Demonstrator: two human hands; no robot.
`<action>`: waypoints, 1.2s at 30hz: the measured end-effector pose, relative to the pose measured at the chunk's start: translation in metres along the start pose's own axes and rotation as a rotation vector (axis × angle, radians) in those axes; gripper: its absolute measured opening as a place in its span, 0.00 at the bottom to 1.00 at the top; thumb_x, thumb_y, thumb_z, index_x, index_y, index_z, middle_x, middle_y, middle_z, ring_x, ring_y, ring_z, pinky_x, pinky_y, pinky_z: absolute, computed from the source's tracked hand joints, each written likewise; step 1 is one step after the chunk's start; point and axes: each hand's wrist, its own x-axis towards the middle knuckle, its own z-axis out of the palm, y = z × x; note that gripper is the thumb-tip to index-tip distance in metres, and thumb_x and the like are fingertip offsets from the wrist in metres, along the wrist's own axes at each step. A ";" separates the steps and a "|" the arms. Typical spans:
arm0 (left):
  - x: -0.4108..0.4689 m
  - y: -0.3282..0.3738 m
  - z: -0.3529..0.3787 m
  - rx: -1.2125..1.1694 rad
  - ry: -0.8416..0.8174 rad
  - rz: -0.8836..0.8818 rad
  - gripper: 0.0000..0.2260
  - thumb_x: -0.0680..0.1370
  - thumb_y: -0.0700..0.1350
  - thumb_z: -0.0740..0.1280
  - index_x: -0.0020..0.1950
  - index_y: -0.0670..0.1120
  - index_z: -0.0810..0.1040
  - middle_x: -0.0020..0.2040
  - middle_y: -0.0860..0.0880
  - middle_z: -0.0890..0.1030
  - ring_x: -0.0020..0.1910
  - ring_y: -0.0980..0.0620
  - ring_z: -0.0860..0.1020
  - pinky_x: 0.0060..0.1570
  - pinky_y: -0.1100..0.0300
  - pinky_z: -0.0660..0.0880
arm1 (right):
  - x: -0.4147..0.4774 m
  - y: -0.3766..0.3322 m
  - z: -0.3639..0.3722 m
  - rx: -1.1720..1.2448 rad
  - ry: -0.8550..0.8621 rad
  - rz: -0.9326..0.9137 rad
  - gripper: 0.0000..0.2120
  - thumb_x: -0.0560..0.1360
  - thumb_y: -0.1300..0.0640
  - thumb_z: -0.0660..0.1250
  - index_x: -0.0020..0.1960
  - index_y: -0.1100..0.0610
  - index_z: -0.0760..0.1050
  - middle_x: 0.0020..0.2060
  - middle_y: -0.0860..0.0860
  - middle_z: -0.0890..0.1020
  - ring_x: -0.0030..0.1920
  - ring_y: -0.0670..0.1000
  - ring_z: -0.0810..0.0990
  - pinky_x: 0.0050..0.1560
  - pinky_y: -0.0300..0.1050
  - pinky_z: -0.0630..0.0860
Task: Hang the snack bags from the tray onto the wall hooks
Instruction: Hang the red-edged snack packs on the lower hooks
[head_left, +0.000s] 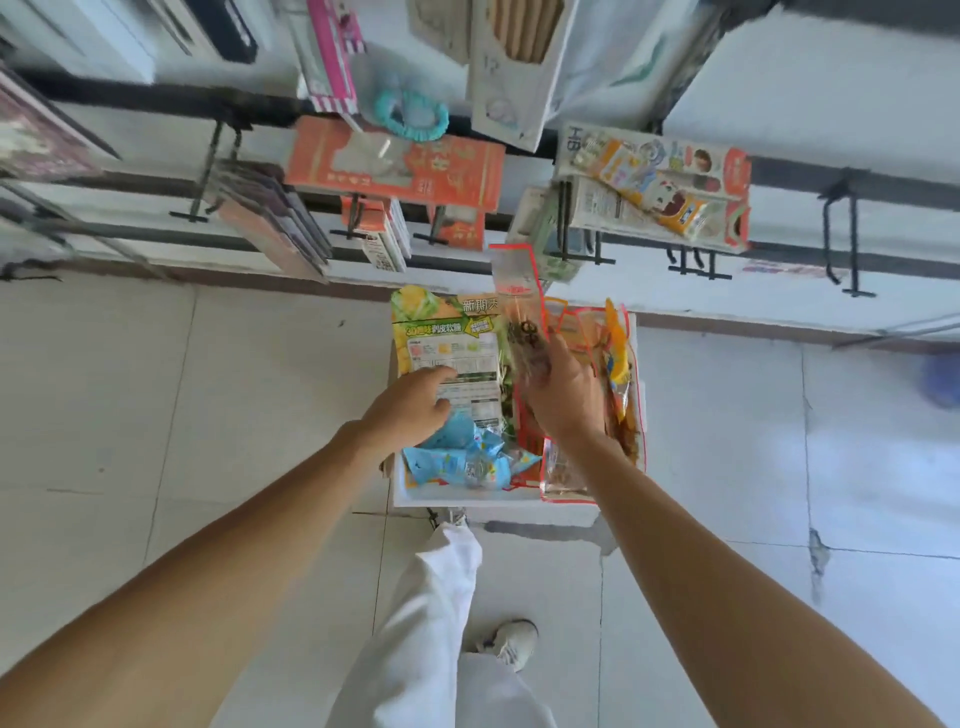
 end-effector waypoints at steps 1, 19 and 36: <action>-0.005 0.007 -0.003 -0.015 0.004 0.001 0.22 0.80 0.40 0.61 0.75 0.47 0.67 0.75 0.46 0.69 0.72 0.46 0.69 0.69 0.53 0.68 | -0.006 -0.003 -0.011 0.043 -0.009 -0.024 0.20 0.76 0.64 0.61 0.68 0.55 0.73 0.44 0.55 0.84 0.38 0.60 0.80 0.36 0.50 0.77; -0.184 0.248 0.038 -0.843 -0.115 0.261 0.10 0.79 0.42 0.68 0.59 0.50 0.75 0.58 0.46 0.81 0.52 0.49 0.80 0.50 0.55 0.76 | -0.264 0.067 -0.192 1.061 0.115 0.226 0.11 0.73 0.74 0.58 0.46 0.62 0.74 0.42 0.58 0.76 0.43 0.54 0.76 0.40 0.45 0.75; -0.238 0.508 0.048 -0.482 -0.242 0.808 0.12 0.80 0.42 0.67 0.61 0.38 0.75 0.52 0.42 0.84 0.47 0.50 0.85 0.49 0.52 0.81 | -0.338 0.134 -0.399 1.008 0.619 0.092 0.12 0.79 0.58 0.69 0.62 0.60 0.76 0.46 0.53 0.84 0.43 0.50 0.84 0.48 0.46 0.81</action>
